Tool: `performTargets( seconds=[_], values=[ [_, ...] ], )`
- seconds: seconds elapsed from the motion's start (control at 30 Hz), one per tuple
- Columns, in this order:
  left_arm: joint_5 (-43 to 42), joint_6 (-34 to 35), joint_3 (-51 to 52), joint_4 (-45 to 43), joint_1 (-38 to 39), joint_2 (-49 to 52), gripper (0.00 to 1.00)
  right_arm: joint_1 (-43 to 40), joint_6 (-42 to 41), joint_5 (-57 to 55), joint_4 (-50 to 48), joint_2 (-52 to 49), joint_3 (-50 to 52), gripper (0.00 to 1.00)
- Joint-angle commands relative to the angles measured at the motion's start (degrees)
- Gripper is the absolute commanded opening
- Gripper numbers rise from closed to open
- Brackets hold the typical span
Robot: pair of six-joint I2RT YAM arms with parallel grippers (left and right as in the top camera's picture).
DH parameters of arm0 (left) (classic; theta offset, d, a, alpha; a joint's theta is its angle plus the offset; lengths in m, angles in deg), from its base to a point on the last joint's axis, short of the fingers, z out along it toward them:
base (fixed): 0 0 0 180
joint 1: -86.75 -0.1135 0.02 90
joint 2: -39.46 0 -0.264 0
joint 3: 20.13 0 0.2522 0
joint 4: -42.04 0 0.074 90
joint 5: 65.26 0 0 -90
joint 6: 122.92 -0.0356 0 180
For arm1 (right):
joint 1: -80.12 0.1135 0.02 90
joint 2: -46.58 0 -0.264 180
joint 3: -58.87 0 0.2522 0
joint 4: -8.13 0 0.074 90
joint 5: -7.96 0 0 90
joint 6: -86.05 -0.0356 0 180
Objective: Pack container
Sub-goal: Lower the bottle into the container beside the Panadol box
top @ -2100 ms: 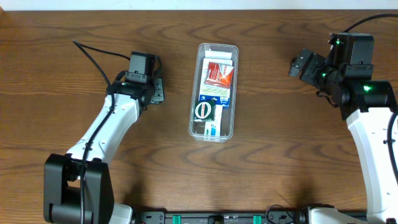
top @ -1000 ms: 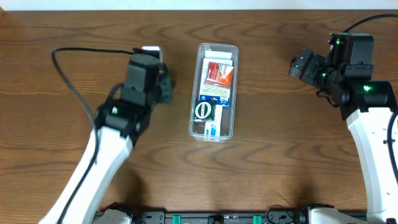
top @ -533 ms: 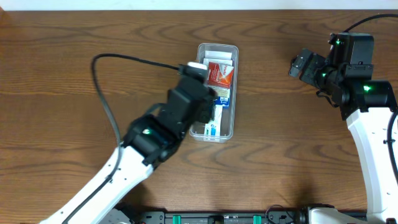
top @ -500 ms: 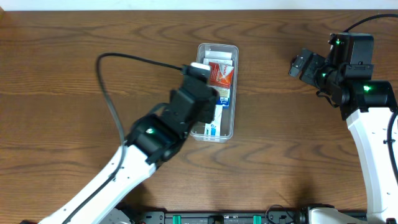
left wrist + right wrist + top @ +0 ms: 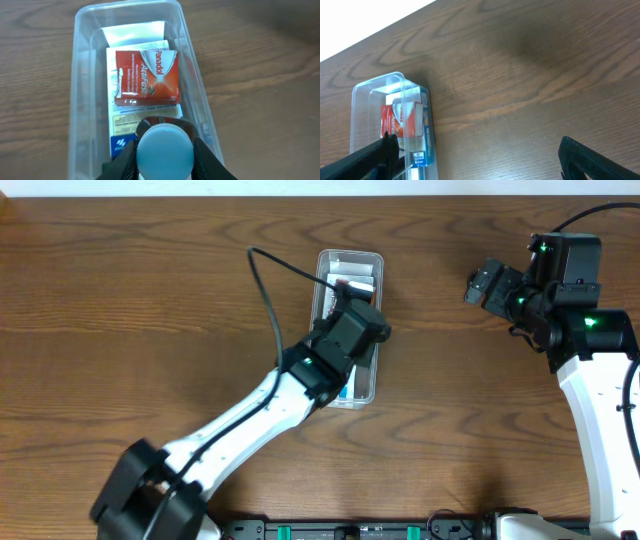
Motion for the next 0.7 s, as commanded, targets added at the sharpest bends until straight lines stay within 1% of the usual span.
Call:
performTargets(
  seconds=[0.0, 0.07, 0.1, 0.23, 0.27, 0.4, 0.53, 0.67],
  values=[
    [2.2, 0.3, -1.4, -1.7, 0.0, 2.1, 0.19, -0.1, 0.0, -0.2, 0.0, -0.2, -0.3, 0.99],
    [2.2, 0.3, -1.4, -1.9, 0.0, 3.3, 0.25, -0.1, 0.0, -0.2, 0.0, -0.2, -0.3, 0.99],
    [2.2, 0.3, -1.4, -2.0, 0.0, 3.8, 0.30, -0.1, 0.0, -0.2, 0.0, -0.2, -0.3, 0.99],
    [2.2, 0.3, -1.4, -2.7, 0.0, 4.3, 0.39, -0.1, 0.0, -0.2, 0.0, -0.2, -0.3, 0.99],
    [2.2, 0.2, -1.4, -3.1, 0.0, 4.3, 0.45, -0.1, 0.0, -0.2, 0.0, -0.2, -0.3, 0.99],
    [2.2, 0.2, -1.4, -4.7, 0.0, 4.3, 0.61, -0.1, 0.0, -0.2, 0.0, -0.2, -0.3, 0.99],
    [2.2, 0.0, -1.4, -6.3, 0.0, 4.3, 0.71, -0.1, 0.0, -0.2, 0.0, -0.2, -0.3, 0.99],
    [2.2, -0.4, -1.4, -6.7, 0.0, 4.3, 0.76, -0.1, 0.0, -0.2, 0.0, -0.2, -0.3, 0.99]
  ],
)
